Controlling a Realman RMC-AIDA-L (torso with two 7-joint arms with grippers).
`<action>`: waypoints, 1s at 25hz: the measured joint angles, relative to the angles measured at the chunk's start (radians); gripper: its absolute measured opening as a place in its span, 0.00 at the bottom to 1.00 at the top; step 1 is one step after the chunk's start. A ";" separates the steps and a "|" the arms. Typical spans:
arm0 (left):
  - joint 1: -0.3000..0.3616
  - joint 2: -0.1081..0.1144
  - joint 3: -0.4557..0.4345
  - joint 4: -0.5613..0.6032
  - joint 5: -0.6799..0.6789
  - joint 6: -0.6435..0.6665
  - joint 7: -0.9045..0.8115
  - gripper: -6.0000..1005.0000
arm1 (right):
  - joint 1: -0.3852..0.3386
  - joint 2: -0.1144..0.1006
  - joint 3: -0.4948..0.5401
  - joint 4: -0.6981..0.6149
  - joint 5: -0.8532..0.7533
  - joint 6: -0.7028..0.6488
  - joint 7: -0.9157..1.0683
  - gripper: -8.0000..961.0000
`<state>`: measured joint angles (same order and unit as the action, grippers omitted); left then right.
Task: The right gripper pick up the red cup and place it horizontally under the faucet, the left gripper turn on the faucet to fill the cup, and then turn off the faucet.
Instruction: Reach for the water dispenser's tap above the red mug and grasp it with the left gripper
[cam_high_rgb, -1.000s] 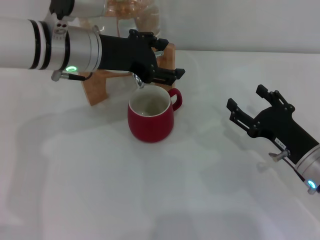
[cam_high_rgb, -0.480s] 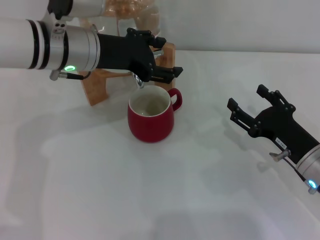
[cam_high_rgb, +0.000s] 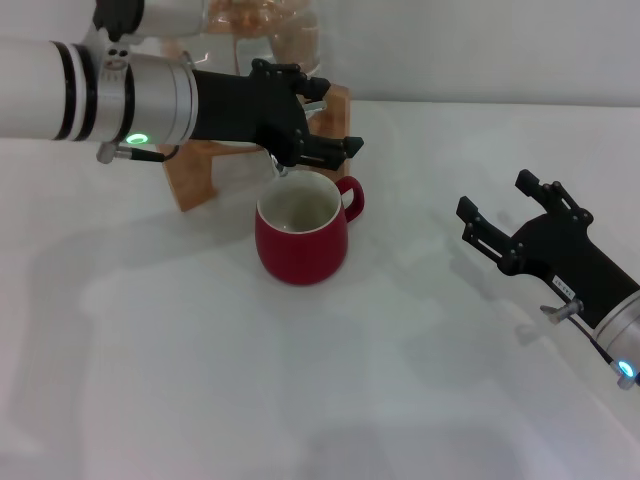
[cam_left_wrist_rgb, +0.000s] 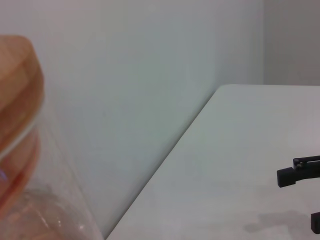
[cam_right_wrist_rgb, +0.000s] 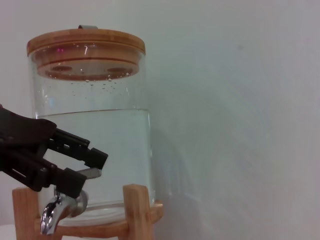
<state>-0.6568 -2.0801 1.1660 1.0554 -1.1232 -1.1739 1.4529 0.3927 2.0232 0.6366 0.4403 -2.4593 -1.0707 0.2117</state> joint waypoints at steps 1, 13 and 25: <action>0.003 0.000 0.000 0.006 0.001 -0.001 -0.003 0.84 | 0.000 0.000 0.000 0.000 0.000 0.000 0.000 0.91; 0.014 0.000 0.000 0.024 0.013 -0.006 -0.018 0.84 | 0.002 0.000 0.000 0.000 -0.002 0.000 0.000 0.91; 0.014 0.003 0.010 0.031 0.014 -0.025 -0.021 0.84 | -0.001 0.000 0.000 0.000 -0.006 -0.002 0.001 0.91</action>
<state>-0.6432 -2.0769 1.1762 1.0861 -1.1088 -1.1990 1.4315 0.3919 2.0232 0.6366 0.4403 -2.4650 -1.0722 0.2125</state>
